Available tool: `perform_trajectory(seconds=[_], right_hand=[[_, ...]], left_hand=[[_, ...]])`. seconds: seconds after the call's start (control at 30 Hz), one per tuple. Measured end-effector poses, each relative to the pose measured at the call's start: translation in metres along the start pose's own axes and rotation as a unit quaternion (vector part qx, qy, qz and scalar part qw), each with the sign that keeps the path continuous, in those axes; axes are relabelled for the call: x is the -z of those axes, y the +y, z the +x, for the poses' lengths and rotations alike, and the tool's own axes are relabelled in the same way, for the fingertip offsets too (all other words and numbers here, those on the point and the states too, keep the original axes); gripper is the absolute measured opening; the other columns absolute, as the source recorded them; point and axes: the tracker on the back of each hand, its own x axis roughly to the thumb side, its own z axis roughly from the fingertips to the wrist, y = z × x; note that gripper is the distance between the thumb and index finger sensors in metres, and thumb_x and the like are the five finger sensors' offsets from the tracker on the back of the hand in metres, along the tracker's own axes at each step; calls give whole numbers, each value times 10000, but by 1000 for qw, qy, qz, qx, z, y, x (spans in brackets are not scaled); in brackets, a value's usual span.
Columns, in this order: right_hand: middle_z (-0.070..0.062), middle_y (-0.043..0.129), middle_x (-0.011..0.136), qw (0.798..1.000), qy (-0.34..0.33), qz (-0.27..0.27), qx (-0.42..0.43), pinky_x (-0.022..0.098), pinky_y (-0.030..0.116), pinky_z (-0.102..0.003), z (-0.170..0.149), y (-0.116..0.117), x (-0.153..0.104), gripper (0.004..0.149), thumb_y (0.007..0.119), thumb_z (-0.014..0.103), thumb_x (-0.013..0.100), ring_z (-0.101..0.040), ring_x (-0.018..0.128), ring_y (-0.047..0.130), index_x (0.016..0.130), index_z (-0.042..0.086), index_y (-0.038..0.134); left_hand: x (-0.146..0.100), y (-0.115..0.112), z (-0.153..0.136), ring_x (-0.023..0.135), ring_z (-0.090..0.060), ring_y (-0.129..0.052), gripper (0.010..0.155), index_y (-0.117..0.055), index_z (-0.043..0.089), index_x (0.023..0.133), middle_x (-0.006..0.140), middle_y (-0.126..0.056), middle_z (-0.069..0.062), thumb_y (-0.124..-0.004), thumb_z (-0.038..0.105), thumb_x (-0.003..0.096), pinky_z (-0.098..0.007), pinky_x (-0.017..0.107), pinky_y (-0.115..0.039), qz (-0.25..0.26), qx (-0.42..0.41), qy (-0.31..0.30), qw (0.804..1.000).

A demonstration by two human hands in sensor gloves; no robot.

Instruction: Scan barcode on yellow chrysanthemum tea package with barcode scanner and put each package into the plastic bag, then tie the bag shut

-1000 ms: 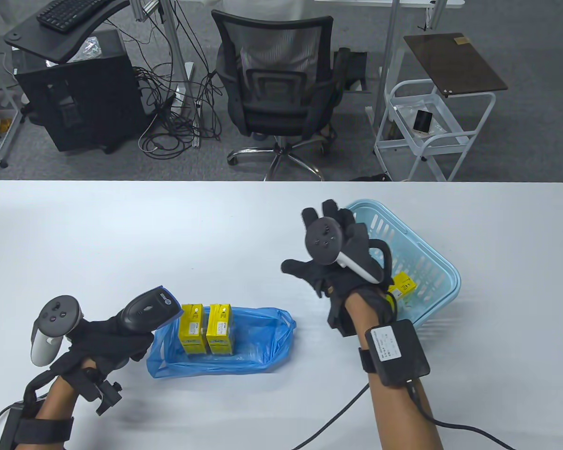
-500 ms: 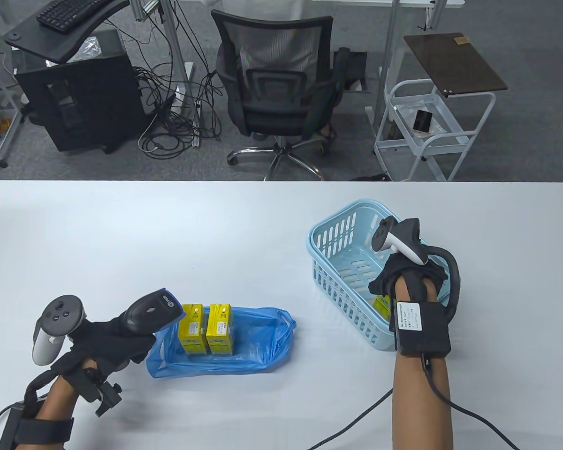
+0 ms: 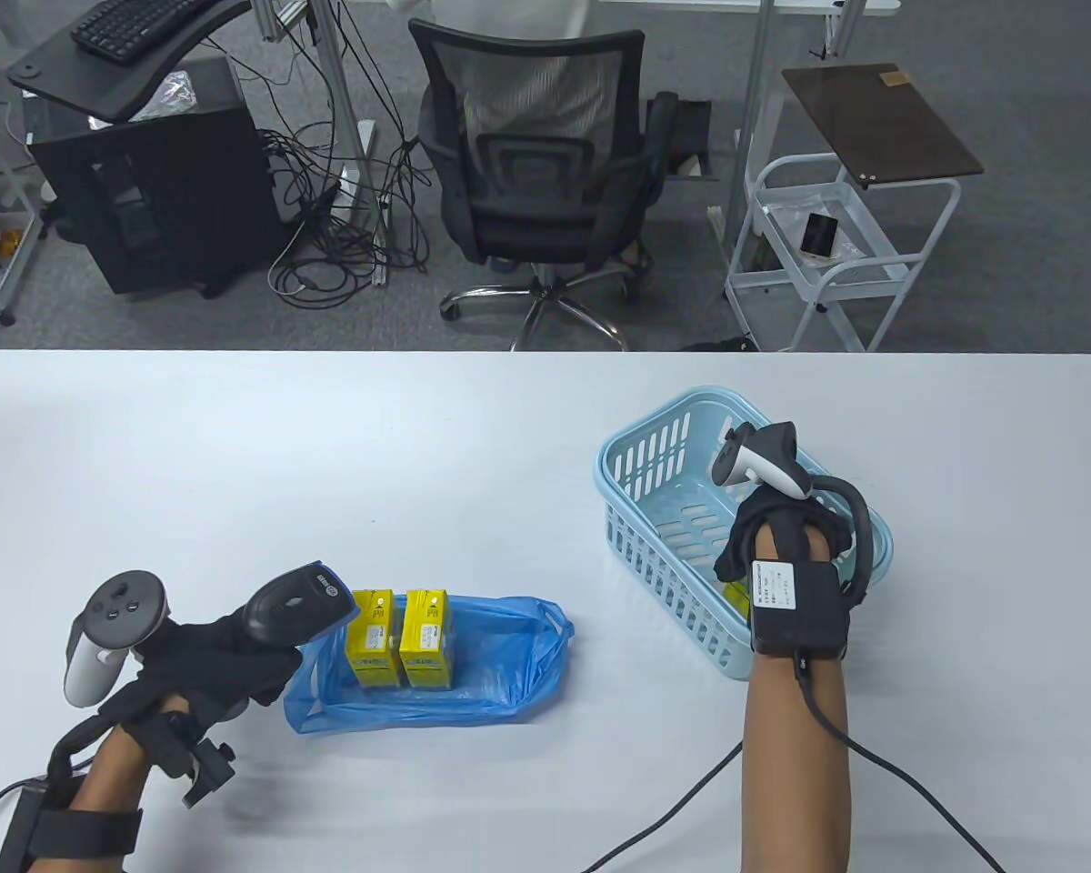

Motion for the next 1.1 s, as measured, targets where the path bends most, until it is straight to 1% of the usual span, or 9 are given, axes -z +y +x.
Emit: perform_trajectory(seconds=[0.23,0.3,0.4,0.63,0.77,0.87,0.97,1.07,1.1], right_hand=[[-126,557,1064,1000,0,14,-6,709,601,-610,2,-1,6,837,927,476,310,-459,945,691,993,240,505],[-106,616,1031,1000,1,-8,-22,700,631,-599,2,-1,7,849,936,485,278,-432,923,743,977,225,532],[-115,621,1019,1000,1,-8,-14,701,632,-605,-1,-1,6,831,940,480,288,-432,913,758,968,209,547],[-119,629,1012,999,5,-43,-6,696,646,-614,-19,-21,-22,824,934,482,291,-426,920,768,964,200,550],[-127,625,1012,996,10,-89,15,694,644,-620,-34,-39,-53,813,901,509,306,-428,888,789,968,203,542],[-138,607,1011,988,1,-151,44,695,631,-619,-42,-52,-81,800,851,538,325,-415,869,777,977,213,520],[-141,597,1009,966,-33,-248,67,688,639,-603,-39,-61,-115,762,772,581,340,-406,834,773,978,248,524],[-142,620,994,946,-82,-304,79,665,675,-597,-29,-62,-139,715,687,627,349,-376,780,803,974,305,555],[-147,653,976,934,-105,-330,87,648,697,-593,-21,-61,-149,709,658,644,346,-413,710,833,968,313,580]], left_hand=[[-1,1,0,428,-234,-1041,692,-626,241,977,660,-959,75,-853,563,408,-484,427,-873,8,5,0,1000],[-1,2,0,425,-236,-1041,690,-629,241,976,659,-960,73,-853,563,408,-485,426,-873,10,3,0,1000],[-1,3,0,425,-235,-1042,690,-628,241,976,659,-960,73,-854,562,408,-485,427,-872,11,2,-1,1000],[0,6,0,427,-236,-1041,695,-622,242,980,660,-959,73,-854,562,408,-486,428,-872,17,2,-4,1000],[-1,6,0,428,-236,-1040,705,-609,238,985,661,-958,74,-853,562,409,-486,429,-872,20,2,-6,1000],[-2,6,2,427,-237,-1040,709,-606,236,987,660,-959,73,-854,561,408,-486,428,-872,20,3,-9,1000],[-3,4,4,429,-236,-1040,707,-607,236,986,661,-958,73,-853,561,409,-486,430,-871,18,5,-15,1000],[-3,1,6,429,-236,-1040,701,-612,239,983,661,-958,73,-853,561,409,-485,430,-872,15,7,-20,1000],[-3,0,7,429,-237,-1040,702,-613,238,984,662,-958,73,-854,561,409,-487,430,-871,13,8,-22,1000]])
